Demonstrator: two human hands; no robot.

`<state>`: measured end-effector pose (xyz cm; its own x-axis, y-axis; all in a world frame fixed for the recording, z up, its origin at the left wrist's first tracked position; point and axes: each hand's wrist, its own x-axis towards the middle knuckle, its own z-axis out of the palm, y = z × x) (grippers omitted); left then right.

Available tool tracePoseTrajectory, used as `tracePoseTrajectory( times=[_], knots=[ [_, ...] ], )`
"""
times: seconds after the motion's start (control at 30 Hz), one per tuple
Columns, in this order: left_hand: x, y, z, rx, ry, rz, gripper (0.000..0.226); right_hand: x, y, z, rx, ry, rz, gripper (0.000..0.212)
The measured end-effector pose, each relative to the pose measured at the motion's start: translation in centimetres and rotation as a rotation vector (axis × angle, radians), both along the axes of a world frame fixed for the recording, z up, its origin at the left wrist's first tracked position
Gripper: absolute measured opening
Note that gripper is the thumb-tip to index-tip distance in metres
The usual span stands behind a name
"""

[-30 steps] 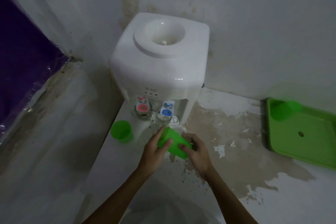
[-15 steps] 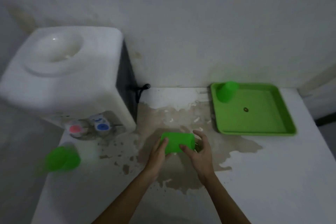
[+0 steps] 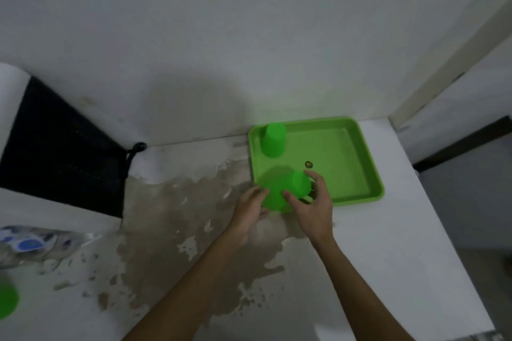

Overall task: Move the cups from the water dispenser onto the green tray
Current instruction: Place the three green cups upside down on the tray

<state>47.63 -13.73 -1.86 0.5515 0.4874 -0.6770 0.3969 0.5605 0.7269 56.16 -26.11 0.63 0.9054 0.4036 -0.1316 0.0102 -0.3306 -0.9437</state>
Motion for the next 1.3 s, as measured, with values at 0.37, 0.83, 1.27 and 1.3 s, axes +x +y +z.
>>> tracePoseTrajectory(
  times=[0.37,0.83,1.27,1.3],
  knots=[
    [4.6,3.6,-2.9,0.449,0.136,-0.136,0.018,7.1,4.5,-2.9,-0.176,-0.202,0.206,0.074],
    [4.5,4.3,-3.7,0.527,0.102,-0.213,0.019,6.6,5.4,-4.3,-0.294,-0.288,0.287,0.076],
    [-3.8,4.3,-0.2,0.608,-0.032,-0.124,0.016,0.7,4.8,-0.2,-0.334,-0.455,0.275,0.036],
    [-5.0,4.5,0.2,0.610,-0.027,-0.109,0.016,-0.3,5.0,0.0,-0.328,-0.425,0.300,0.032]
  ],
)
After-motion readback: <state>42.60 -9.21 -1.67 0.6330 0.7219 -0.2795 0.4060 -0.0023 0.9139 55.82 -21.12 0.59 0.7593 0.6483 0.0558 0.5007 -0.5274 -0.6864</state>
